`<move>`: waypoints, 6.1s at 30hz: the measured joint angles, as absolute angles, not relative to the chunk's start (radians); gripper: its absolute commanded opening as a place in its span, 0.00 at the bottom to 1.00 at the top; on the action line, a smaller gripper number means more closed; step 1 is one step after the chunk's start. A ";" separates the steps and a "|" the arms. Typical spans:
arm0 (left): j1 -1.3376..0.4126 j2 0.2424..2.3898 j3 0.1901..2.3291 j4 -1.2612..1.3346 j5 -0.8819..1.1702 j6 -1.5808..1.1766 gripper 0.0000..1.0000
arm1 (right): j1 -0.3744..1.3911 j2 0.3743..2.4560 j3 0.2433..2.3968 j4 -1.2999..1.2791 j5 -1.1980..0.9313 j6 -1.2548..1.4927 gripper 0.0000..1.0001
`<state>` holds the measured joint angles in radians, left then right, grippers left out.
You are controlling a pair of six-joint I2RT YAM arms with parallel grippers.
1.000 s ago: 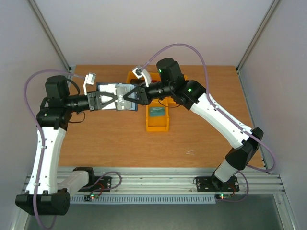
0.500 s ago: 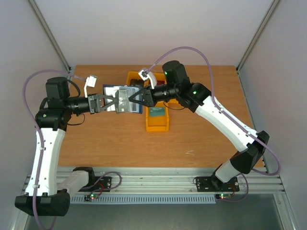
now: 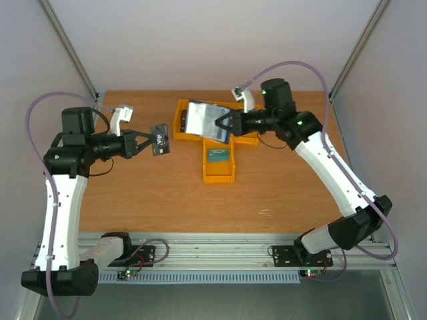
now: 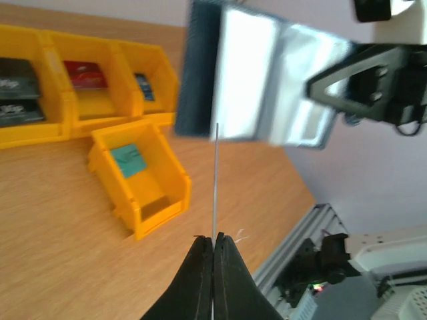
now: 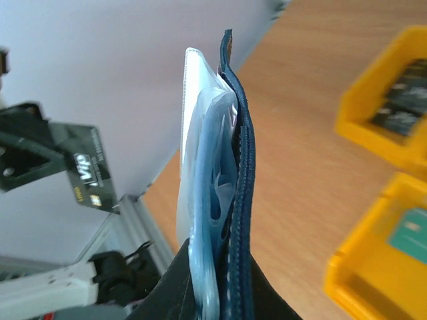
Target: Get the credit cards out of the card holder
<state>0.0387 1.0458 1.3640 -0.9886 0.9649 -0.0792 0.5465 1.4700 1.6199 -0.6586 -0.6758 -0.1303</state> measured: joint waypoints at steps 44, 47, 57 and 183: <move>-0.236 1.656 1.880 -1.345 0.738 0.466 0.00 | 0.051 1.576 1.039 -1.177 -0.691 -0.298 0.22; -0.245 1.650 1.877 -1.357 0.744 0.481 0.00 | 0.051 1.610 1.028 -1.153 -0.639 -0.296 0.57; -0.287 1.628 1.874 -1.412 0.750 0.529 0.00 | 0.053 1.474 1.164 -1.180 -0.165 -0.184 0.92; -0.452 2.169 1.939 -0.652 -0.191 1.136 0.00 | 0.150 1.388 1.482 -0.760 -0.371 0.333 0.98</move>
<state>-0.4519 2.1689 1.9392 -0.6521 -0.1905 1.1362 0.1501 1.3876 1.4818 -0.7601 -0.3710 0.3332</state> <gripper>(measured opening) 0.018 0.985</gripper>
